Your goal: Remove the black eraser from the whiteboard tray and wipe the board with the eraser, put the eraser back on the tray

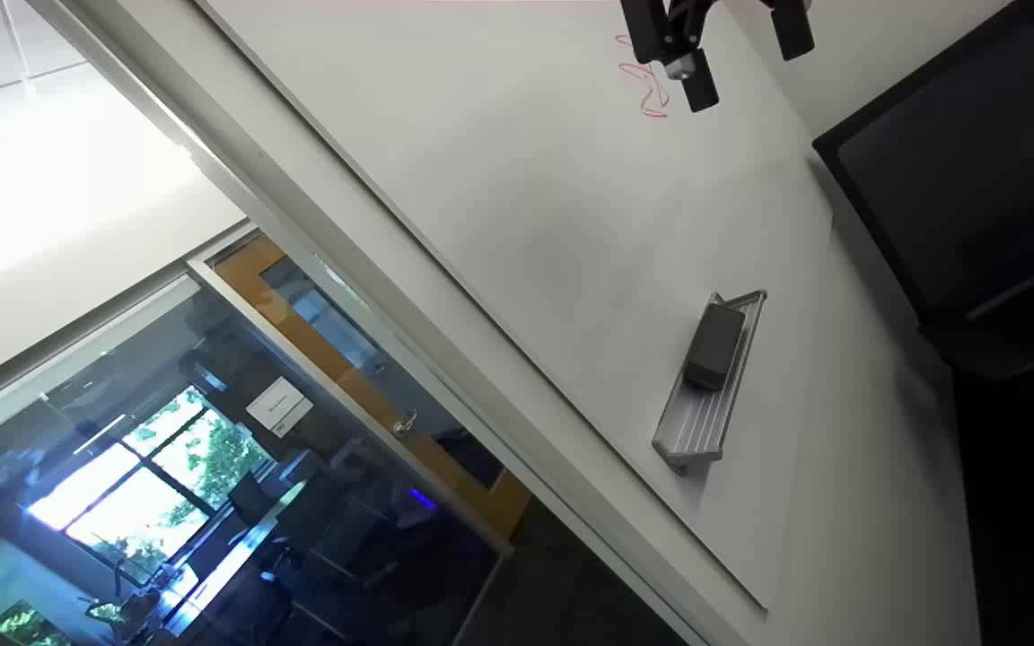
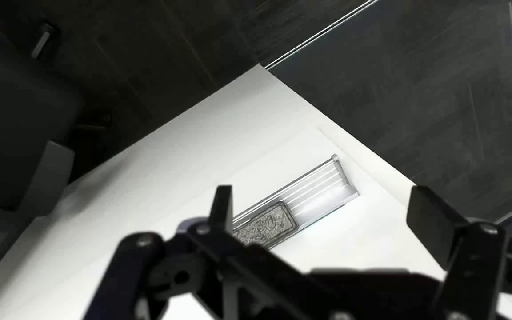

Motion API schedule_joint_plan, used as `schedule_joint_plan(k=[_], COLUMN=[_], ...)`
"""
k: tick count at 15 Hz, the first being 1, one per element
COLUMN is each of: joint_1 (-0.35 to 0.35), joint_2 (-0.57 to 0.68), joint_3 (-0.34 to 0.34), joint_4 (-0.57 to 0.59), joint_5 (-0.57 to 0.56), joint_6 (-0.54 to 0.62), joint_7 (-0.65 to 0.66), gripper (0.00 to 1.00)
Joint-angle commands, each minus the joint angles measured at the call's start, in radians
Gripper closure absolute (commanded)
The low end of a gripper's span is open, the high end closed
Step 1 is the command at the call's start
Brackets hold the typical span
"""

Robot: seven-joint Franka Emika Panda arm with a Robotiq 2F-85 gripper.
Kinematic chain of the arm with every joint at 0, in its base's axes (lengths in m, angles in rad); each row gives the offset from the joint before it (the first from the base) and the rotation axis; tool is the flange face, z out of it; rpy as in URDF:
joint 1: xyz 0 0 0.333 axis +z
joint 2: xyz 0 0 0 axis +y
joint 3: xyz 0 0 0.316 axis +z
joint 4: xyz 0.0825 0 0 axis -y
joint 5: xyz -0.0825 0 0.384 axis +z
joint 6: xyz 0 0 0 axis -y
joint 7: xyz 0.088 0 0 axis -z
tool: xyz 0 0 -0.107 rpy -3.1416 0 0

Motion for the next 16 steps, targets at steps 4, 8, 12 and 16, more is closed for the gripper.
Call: schedule_joint_plan(k=[4, 8, 12, 16], joint_1=[-0.014, -0.014, -0.041, -0.08], joint_2=[0.0, 0.0, 0.027, 0.061], joint_3=[0.01, 0.01, 0.025, 0.056], joint_4=[0.002, 0.002, -0.023, -0.086], joint_5=[0.008, 0.008, 0.018, 0.023], joint_6=[-0.004, -0.004, 0.055, 0.184], joint_7=[-0.007, -0.007, 0.049, 0.174], gripper=[0.0, 0.0, 0.0, 0.0])
